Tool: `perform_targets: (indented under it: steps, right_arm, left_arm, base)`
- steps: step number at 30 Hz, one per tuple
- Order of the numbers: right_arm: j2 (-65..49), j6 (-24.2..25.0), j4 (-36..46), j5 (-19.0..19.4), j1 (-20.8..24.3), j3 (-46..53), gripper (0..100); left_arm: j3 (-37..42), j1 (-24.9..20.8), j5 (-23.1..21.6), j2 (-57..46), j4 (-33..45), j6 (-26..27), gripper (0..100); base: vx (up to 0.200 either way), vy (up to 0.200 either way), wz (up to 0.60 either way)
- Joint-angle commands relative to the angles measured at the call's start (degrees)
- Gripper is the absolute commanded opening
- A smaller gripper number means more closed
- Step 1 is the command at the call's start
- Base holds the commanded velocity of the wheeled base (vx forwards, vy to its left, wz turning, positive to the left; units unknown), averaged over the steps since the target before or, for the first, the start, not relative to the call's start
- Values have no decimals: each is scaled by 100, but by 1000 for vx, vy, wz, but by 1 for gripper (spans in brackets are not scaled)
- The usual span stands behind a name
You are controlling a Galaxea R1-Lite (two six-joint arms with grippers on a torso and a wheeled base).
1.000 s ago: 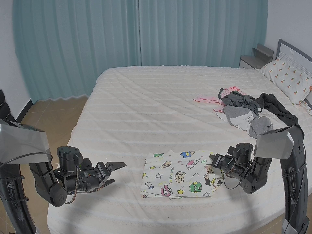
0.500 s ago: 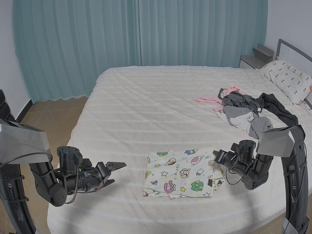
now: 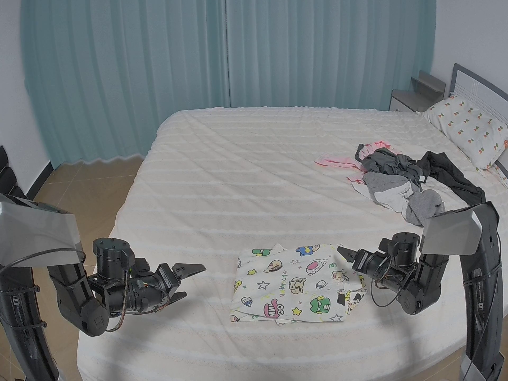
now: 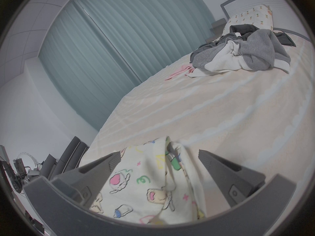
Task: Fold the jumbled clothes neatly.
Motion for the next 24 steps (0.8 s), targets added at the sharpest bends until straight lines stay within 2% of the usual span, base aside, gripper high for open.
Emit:
perform_targets:
  steps: [1, 7, 15, 22, 23, 24]
  right_arm:
    - [-592, 416, -305, 205, 606, 1032, 100]
    - [-531, 381, -305, 267, 984, 1322, 100]
    - [-346, 109, -296, 302, 1045, 1506, 100]
    - [-267, 65, -305, 293, 1036, 1454, 100]
    - [-232, 65, -305, 293, 1019, 1436, 0]
    - [-170, 56, -296, 293, 1010, 1419, 0]
  left_arm:
    - [-1, 0, -1, -1, -4, -3, 100]
    - [-1, 0, -1, 8, -4, -3, 100]
    - [-1, 0, -1, 8, -4, -3, 100]
    - [-1, 0, -1, 8, -4, -3, 100]
    - [-1, 0, -1, 8, 5, -3, 100]
    - [-10, 0, -1, 8, -4, -3, 100]
  base:
    - [0, 0, 0]
    - [0, 0, 0]
    - [0, 0, 0]
    - [0, 0, 0]
    - [0, 0, 0]
    - [0, 0, 0]
